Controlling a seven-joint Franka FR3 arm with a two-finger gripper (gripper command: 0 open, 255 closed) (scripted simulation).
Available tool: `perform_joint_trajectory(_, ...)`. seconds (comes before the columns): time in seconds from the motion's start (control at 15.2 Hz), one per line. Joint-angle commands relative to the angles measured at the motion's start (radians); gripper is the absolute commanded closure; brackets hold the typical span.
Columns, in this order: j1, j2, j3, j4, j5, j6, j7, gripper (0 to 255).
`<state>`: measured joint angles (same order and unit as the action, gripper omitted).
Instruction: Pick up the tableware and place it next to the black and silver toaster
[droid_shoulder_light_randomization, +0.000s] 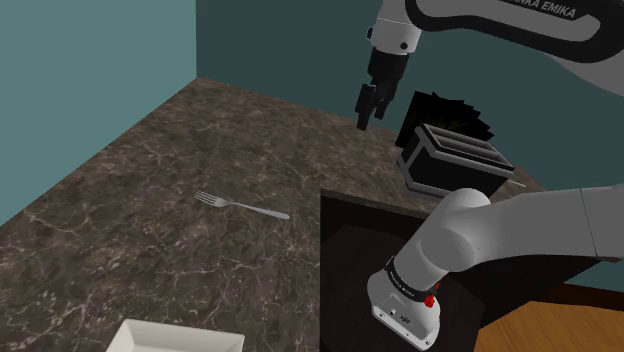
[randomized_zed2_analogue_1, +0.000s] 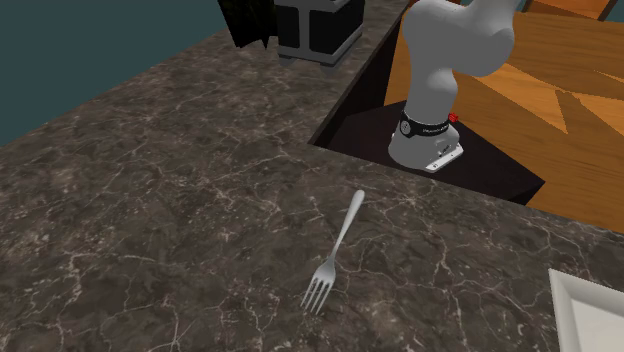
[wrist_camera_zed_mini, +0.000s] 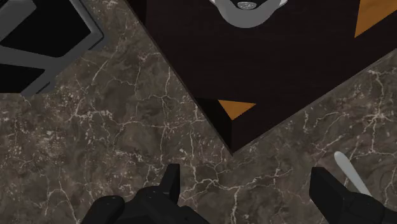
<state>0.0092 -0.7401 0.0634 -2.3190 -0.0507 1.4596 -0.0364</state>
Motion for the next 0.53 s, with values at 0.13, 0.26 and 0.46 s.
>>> perform_joint_trajectory(0.13, 0.017, 0.025, 0.018, -0.027, 0.021, 0.062, 0.007, 0)
perform_joint_trajectory(0.26, 0.034, 0.055, 0.036, -0.05, 0.041, 0.125, 0.014, 0)
perform_joint_trajectory(0.46, 0.059, 0.107, 0.065, -0.076, 0.068, 0.219, 0.023, 0)
